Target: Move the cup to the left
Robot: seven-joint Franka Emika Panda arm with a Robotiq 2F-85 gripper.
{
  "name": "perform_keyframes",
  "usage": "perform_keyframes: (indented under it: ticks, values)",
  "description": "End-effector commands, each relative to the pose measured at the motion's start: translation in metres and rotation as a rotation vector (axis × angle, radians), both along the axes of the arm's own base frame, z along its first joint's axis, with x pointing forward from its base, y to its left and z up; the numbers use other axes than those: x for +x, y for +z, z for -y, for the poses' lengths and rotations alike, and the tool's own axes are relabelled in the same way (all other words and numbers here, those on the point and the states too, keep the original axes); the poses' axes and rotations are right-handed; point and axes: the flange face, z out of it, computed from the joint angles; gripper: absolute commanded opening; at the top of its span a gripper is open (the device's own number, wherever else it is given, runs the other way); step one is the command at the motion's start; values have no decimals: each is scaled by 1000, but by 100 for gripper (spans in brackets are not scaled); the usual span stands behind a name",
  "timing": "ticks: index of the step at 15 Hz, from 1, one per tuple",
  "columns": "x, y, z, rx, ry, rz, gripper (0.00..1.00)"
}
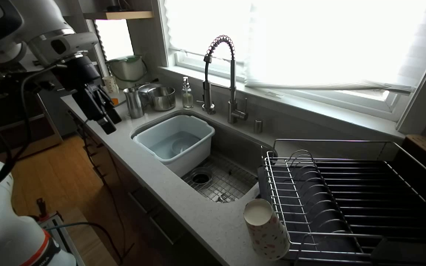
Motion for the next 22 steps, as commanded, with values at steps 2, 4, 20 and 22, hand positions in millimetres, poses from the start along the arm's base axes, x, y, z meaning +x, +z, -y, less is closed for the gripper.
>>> perform_keyframes:
  ticks: [2, 4, 20, 22]
  values:
    - [5, -1, 8, -22, -10, -1, 100]
    - [19, -6, 52, -115, -53, 12, 100]
    - [50, -77, 298, -45, -265, 184, 100]
    - [47, -74, 287, -65, -263, 181, 100]
